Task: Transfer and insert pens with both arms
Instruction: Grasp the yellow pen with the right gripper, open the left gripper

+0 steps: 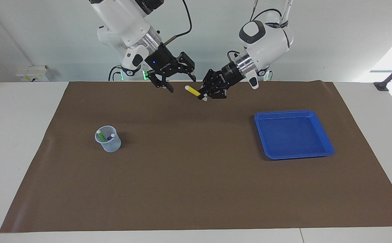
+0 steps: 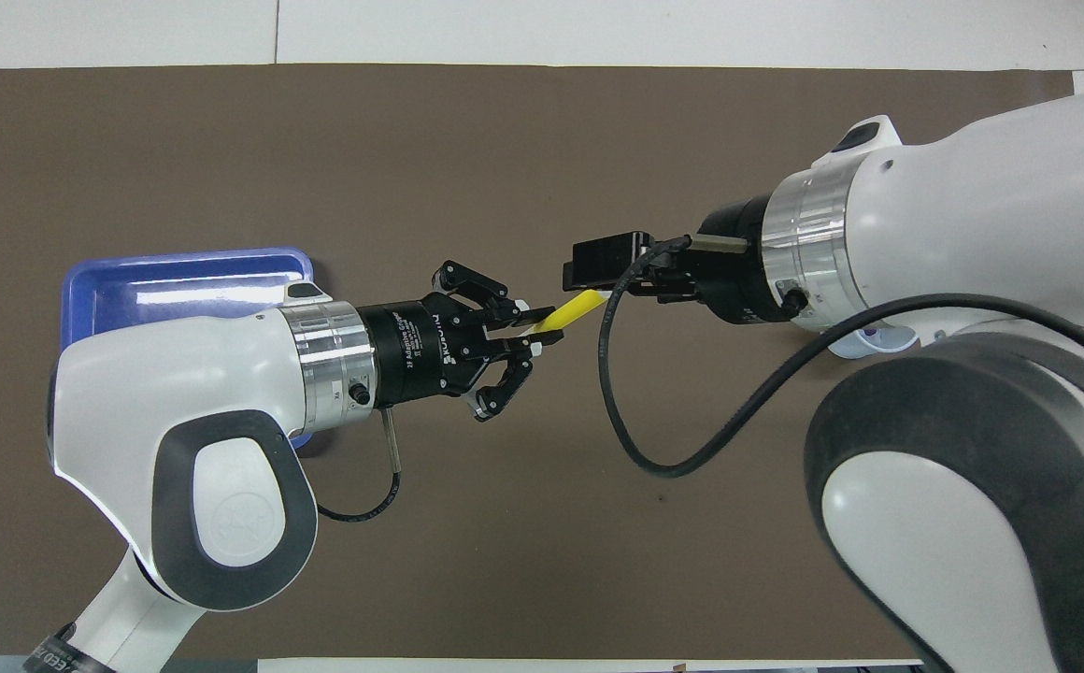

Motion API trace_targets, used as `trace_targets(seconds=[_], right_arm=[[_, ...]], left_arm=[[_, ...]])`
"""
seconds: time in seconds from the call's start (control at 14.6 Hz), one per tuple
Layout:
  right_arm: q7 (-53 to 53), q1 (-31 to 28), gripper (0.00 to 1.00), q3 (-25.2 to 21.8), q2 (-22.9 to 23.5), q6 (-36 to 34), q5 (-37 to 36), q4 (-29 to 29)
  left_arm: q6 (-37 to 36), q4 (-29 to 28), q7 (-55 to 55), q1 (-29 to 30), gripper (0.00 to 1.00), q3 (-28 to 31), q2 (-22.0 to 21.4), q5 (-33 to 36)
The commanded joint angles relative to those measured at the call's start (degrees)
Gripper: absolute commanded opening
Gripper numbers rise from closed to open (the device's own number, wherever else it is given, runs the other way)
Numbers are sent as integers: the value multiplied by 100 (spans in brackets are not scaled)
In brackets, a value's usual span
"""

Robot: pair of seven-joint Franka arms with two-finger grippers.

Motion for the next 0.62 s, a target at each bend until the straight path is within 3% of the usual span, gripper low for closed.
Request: trace_targets(seconds=[0.0,0.21,0.27,0.34,0.48,0.55], right_arm=[[-260,-25,100,3,60,82,100,-39],[-269,-25,100,3,60,73,91,-56],[-269,-25,95,3,60,82,91,-57],[-269,-25,80,3,60,82,91,-57],[-260,-25,36,3,60,82,100,-56],[-260,-25,19,3,60,82,91,-48]], left_arm=[[131,-224,-68,-97,0,77,-215,-136],[174,-224,-68,-97,0,77,-215,-206],[175,-224,-68,-97,0,77,-215,-206],[175,-224,-68,-97,0,77,-215,-215],[183,-224,-68,-97,0,77,-215,-232],[227,-224,-68,-97,0,77,-215,-250]])
